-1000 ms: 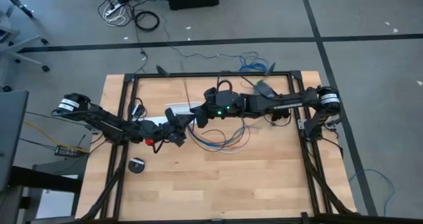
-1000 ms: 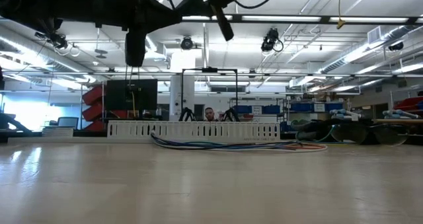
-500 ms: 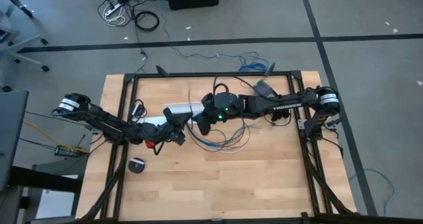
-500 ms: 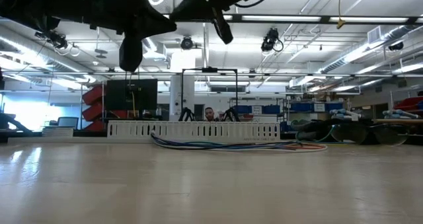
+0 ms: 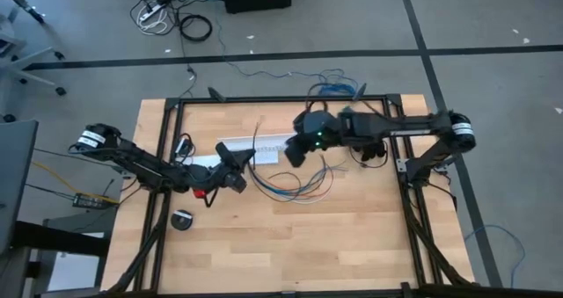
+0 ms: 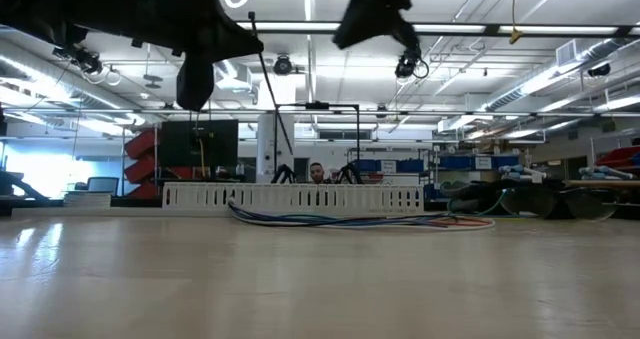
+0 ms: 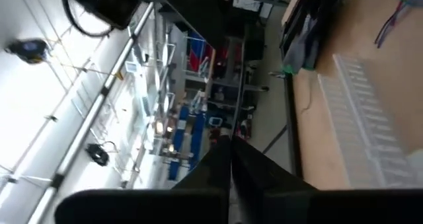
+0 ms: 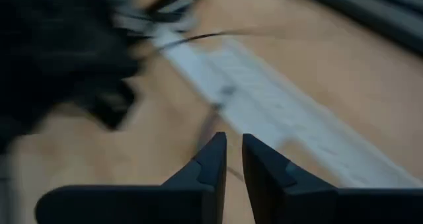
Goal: Ziptie cables
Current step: Wrap the colored wires together using a zip tie
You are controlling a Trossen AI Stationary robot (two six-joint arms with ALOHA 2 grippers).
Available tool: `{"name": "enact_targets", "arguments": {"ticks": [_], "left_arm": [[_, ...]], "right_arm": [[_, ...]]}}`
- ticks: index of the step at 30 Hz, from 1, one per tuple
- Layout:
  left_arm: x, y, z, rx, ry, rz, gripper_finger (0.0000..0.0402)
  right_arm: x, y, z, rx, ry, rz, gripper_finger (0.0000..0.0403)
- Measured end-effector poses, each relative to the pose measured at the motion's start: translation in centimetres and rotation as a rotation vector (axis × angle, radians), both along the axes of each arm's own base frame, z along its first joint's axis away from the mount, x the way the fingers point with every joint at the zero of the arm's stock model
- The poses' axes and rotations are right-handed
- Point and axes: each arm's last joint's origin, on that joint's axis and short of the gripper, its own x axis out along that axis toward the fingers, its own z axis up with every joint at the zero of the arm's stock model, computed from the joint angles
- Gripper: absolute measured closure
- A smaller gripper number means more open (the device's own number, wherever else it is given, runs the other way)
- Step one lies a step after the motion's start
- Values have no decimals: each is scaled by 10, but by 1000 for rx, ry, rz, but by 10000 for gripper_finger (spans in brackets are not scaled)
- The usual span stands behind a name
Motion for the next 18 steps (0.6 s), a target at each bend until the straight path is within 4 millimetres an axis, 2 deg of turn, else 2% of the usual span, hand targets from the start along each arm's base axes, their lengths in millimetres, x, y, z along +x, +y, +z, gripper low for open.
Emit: {"name": "enact_targets", "arguments": {"ticks": [6,13,18], "left_arm": [[-6,-30,7,-155,-104,-60,401],[-12,-83,43,-278,-182,-89,401],[-29,-124,76,-395,-233,-139,401]], "right_arm": [[-23,7,-3,-60,150,-144,355],[-25,13,-4,-68,175,-123,355],[-25,15,-4,-85,185,-100,361]]}}
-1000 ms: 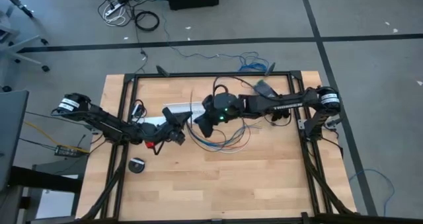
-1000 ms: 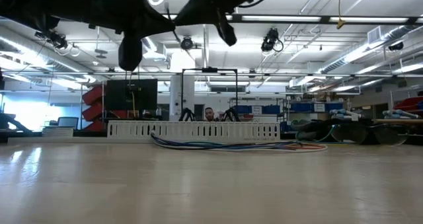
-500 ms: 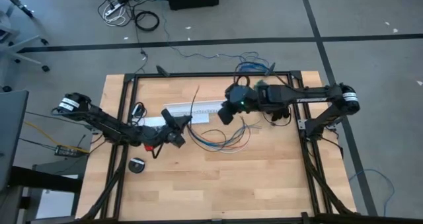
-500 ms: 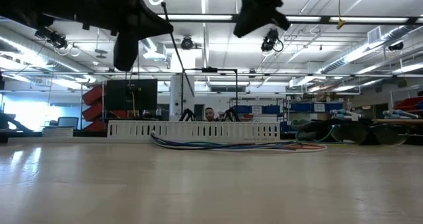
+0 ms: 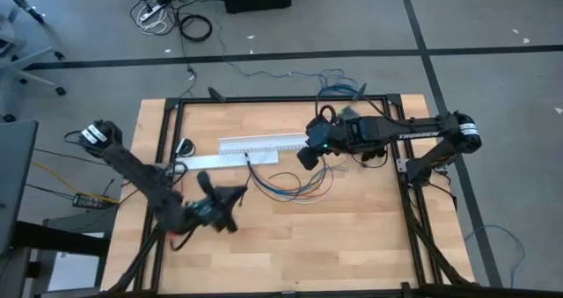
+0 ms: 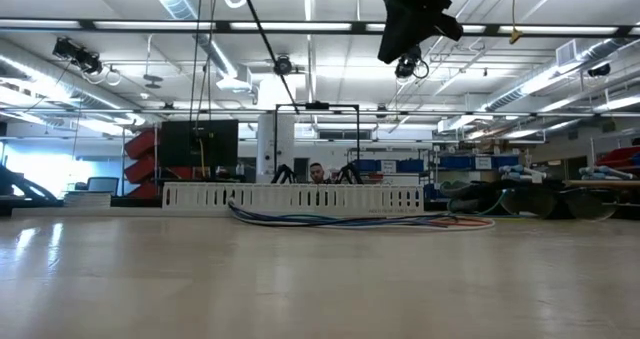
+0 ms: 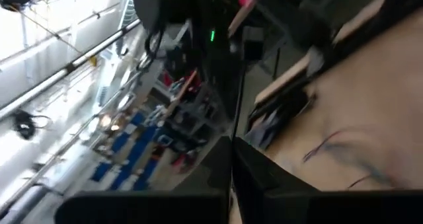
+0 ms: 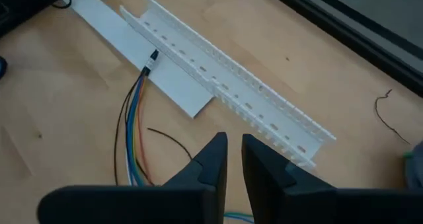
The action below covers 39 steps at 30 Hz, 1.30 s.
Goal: Ziptie cables
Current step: Wrap the colored wires together using a zip tie
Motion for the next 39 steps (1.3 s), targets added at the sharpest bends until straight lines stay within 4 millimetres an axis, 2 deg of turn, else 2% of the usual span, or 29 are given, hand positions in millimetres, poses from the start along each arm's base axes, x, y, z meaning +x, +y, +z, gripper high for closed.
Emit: {"name": "enact_targets", "arguments": {"ticks": [4,8,11,16,21,26,34,39], "left_arm": [[-20,-29,27,-151,-72,-81,401],[-42,-52,37,-322,-124,-194,401],[-57,-63,31,-435,-136,-260,401],[-68,-83,1,-515,-92,-350,401],[-61,-104,-36,-408,-15,-354,401],[-46,-111,-69,-213,68,-300,401],[-32,-98,-82,-77,152,-230,401],[-22,-88,-90,-95,220,-230,401]], "right_arm": [[0,6,0,3,2,27,366],[1,20,1,26,-15,78,371],[1,33,1,47,-37,101,372],[0,56,3,93,-88,119,372],[1,76,7,131,-165,157,372],[0,91,10,159,-214,188,372],[-3,107,8,161,-218,206,372],[2,115,-2,153,-182,218,372]]}}
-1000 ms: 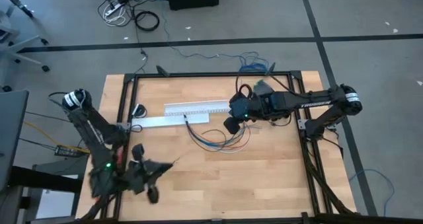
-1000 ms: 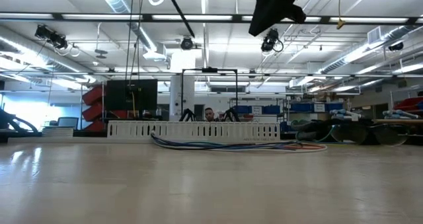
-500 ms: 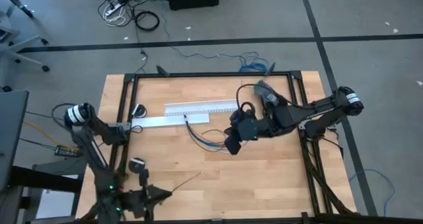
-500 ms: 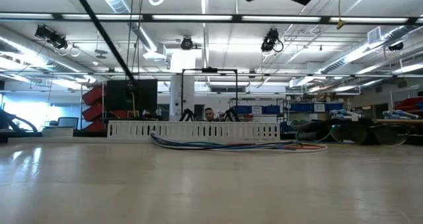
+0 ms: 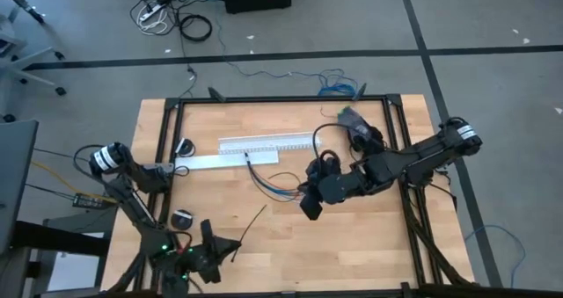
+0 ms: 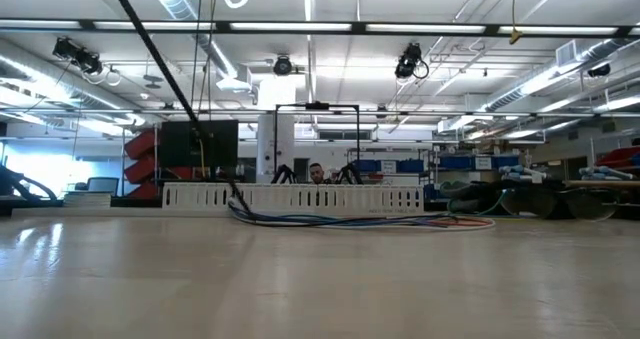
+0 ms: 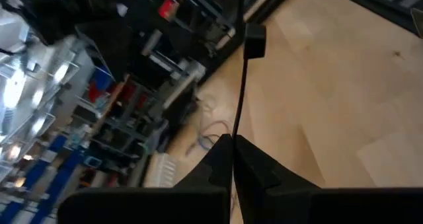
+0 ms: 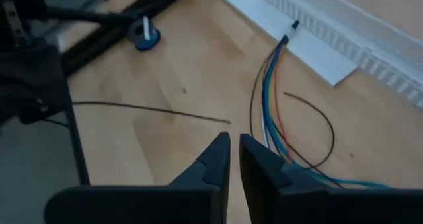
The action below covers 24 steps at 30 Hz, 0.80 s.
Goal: Ziptie cables
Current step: Wrap the colored wires together using a zip tie
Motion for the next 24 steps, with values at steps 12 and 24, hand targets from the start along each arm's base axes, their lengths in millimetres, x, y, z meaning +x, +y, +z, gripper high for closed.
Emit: {"name": "enact_targets", "arguments": {"ticks": [12,24], "left_arm": [[20,4,-38,-153,177,-40,401],[13,14,-52,-172,357,-34,401]], "right_arm": [[12,2,-16,-22,51,13,372],[17,-16,-16,-59,61,-7,372]]}}
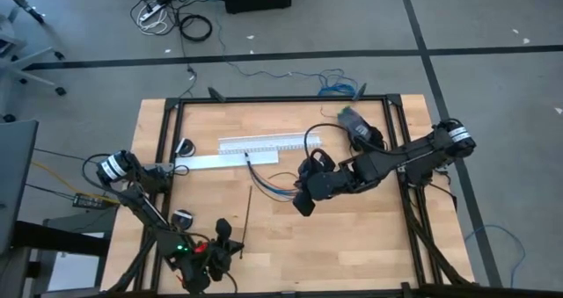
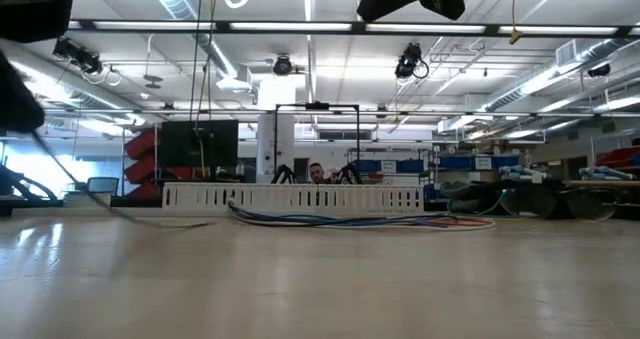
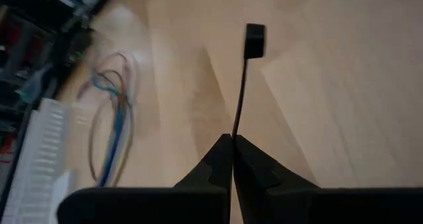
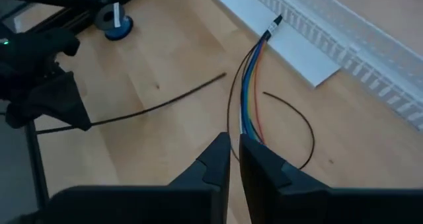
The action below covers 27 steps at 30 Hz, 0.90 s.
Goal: Ziptie cables
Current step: Wrap the colored wires together using a zip tie
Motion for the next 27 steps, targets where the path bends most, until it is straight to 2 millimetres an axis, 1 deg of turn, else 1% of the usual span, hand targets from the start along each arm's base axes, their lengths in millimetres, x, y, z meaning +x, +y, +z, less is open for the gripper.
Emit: {"name": "enact_targets", "arguments": {"ticks": [5,8,12,14,15,22,24,27], "left_arm": [[0,2,-2,12,36,-12,401],[2,7,-7,-12,48,-12,401],[9,13,-11,-48,26,-39,401],[12,12,-11,-78,14,-64,401],[14,12,-10,-81,6,-68,401],[16,12,-9,-69,-1,-91,401],[16,12,-9,-68,3,-88,401],[16,12,-9,-81,1,-81,401]], "right_arm": [[3,-6,0,-17,-3,0,372],[6,-8,-1,-8,-6,17,372],[16,-13,-10,16,8,51,374],[27,-20,-19,45,-34,71,379],[32,-25,-28,52,-41,87,381],[85,-73,-83,121,-198,225,382],[94,-86,-104,120,-173,224,378],[104,-105,-129,123,-161,183,368]]}}
